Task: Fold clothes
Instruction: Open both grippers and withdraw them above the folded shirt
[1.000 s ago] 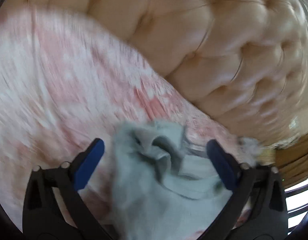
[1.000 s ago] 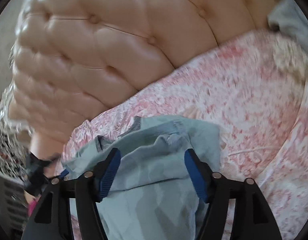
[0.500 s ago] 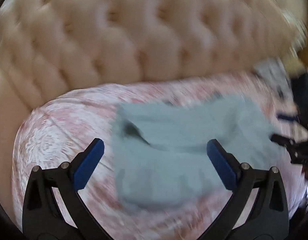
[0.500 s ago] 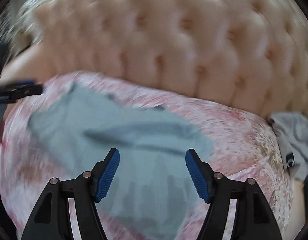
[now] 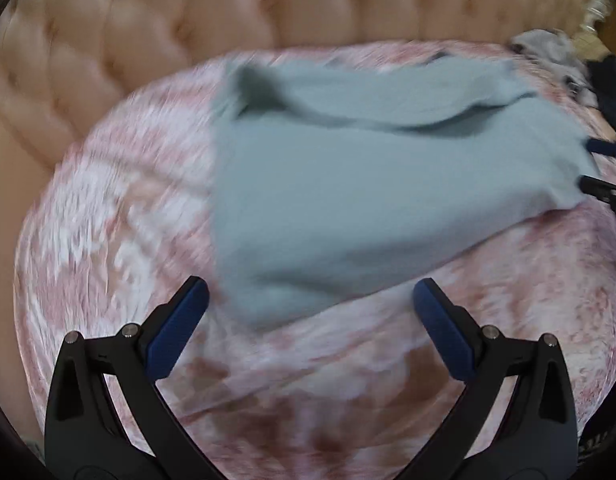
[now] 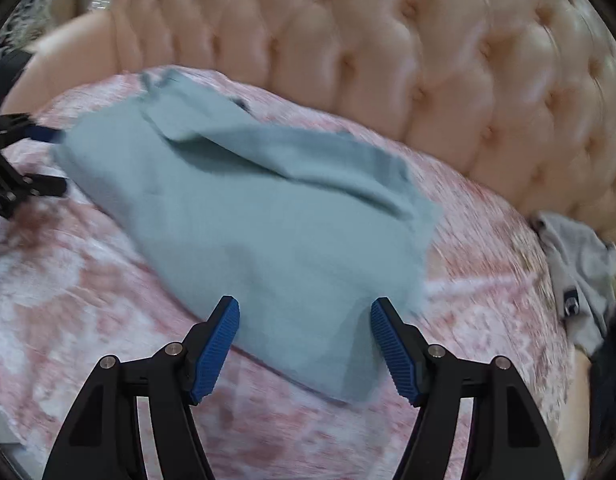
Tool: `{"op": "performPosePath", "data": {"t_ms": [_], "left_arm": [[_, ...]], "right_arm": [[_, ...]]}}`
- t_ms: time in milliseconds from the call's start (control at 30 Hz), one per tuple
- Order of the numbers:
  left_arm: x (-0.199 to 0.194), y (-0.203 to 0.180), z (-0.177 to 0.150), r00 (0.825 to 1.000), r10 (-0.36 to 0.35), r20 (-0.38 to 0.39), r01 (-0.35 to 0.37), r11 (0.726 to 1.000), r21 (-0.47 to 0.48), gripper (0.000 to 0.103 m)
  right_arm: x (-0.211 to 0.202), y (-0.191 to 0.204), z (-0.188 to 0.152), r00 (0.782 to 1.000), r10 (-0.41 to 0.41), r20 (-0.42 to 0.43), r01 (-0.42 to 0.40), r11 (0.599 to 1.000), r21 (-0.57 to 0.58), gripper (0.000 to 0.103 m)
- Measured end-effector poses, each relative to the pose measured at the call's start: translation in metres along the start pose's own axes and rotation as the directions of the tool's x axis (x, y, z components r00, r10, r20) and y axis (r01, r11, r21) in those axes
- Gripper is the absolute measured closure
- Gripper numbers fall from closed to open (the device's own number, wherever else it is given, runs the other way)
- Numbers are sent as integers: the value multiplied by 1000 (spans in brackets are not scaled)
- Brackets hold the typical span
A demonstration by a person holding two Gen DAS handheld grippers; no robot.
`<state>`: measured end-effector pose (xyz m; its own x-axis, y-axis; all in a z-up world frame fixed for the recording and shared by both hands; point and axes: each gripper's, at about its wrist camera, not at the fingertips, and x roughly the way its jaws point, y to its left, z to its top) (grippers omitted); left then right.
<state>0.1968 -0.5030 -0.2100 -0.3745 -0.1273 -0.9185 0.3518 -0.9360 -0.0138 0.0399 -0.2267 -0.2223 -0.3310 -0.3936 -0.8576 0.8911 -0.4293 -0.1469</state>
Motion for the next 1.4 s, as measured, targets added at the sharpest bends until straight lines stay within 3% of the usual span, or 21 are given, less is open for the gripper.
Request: {"op": "performPosePath", "data": {"t_ms": [67,133,267,367,467,633,767,867,967,1067,1167,1200,1300,1400], "left_arm": [[-6,9,-2,1000,-21,3,21,999,-43,0],[-22,10,-1,998,-46,52,48,997,-54,0],[-44,-7,10,977,-140,162,149,988,-45,0],[-24,-23,23,973,-189,130,191,982,-1,0],[3,-24,27,977,-210,44,210,978,11,0],[6,-17,19,983,-184,-14,184,974,132,1],[6,-26,19,987,-148,-60,158,965,209,1],[-5,-37,19,993,-109,-38,115,959,260,1],[-20,-43,21,984,-177,-1,172,952,254,1],[-18,-49,20,977,-214,-19,211,941,266,1],[2,-50,16,980,-180,-82,195,942,271,1],[0,-49,17,979,-184,-87,201,943,265,1],[-16,-45,22,972,-219,-90,234,947,221,1],[-41,-47,33,967,-255,-14,252,945,211,1]], "right_arm": [[-5,-12,-7,1000,9,1,-9,999,54,34],[-16,-14,-10,999,26,34,-28,997,69,34],[-29,17,2,993,66,101,-66,998,-2,34],[-18,49,19,990,100,104,-94,994,-60,34],[7,65,26,996,85,35,-81,992,-95,34],[21,35,6,996,91,-23,-93,993,-69,24],[19,20,0,993,112,-33,-114,991,-67,24],[15,21,2,992,117,-49,-120,990,-69,23],[-4,13,7,984,178,32,-178,984,14,22],[-10,24,16,986,146,79,-147,989,4,22],[15,40,20,999,47,-24,-49,996,-77,22],[22,35,16,996,65,-64,-69,996,-63,22],[11,16,15,992,116,-55,-115,993,32,22],[-12,9,26,990,140,19,-140,989,38,22]]}}
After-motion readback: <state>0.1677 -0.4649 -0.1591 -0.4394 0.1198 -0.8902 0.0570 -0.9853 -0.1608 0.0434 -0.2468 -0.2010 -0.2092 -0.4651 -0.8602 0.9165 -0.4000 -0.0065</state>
